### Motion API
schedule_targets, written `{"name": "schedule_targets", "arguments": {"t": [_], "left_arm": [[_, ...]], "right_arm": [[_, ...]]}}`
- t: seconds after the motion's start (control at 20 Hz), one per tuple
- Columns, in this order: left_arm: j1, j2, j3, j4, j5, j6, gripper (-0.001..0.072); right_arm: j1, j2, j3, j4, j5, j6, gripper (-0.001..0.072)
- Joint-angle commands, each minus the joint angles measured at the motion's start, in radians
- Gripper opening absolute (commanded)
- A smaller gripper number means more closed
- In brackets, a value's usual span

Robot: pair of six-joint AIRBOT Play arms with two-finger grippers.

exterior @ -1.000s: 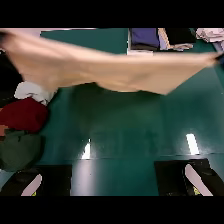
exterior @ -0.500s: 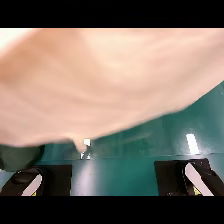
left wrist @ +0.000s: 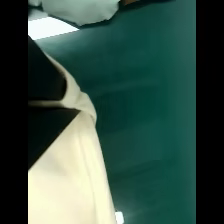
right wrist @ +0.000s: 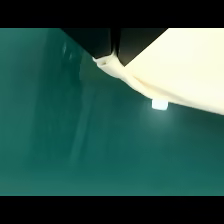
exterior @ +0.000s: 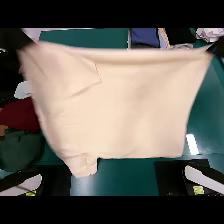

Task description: Fold the shirts.

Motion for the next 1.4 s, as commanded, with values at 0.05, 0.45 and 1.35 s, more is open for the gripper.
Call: {"name": "schedule_targets", "arguments": {"t": [0.05,0.45,1.35], "left_arm": [[0.0,-0.246,-0.209,-0.01,0.206,0.002,0.0024],[0.0,-0.319,-0.179,-0.039,0.23,0.067,0.0024],[0.0,0.014,-0.599,0.122,0.016,-0.031,0.0549]], "right_arm": [[0.037,-0.235,-0.137,-0.039,-0.113,0.002,0.0015],[0.037,-0.455,0.05,-0.018,-0.111,-0.004,0.0014],[0.035,-0.129,-0.339,0.012,-0.082,0.005,0.0425]]}}
